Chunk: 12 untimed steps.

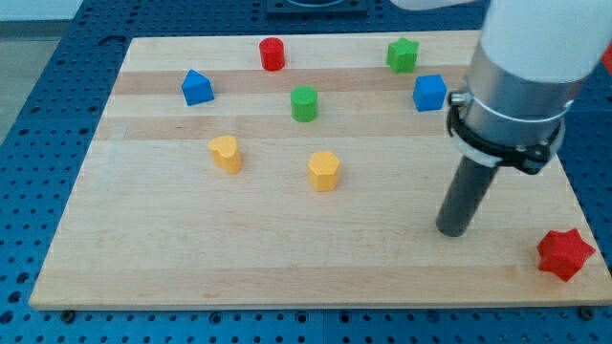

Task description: Point your arm towards bottom center of the board

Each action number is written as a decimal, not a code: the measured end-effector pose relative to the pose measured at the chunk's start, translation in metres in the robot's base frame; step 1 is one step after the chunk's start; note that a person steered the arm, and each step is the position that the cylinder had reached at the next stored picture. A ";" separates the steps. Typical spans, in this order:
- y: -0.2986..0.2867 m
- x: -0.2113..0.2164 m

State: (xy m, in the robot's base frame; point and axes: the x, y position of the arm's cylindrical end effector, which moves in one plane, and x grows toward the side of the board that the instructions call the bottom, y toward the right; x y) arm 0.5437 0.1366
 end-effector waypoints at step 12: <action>-0.204 0.006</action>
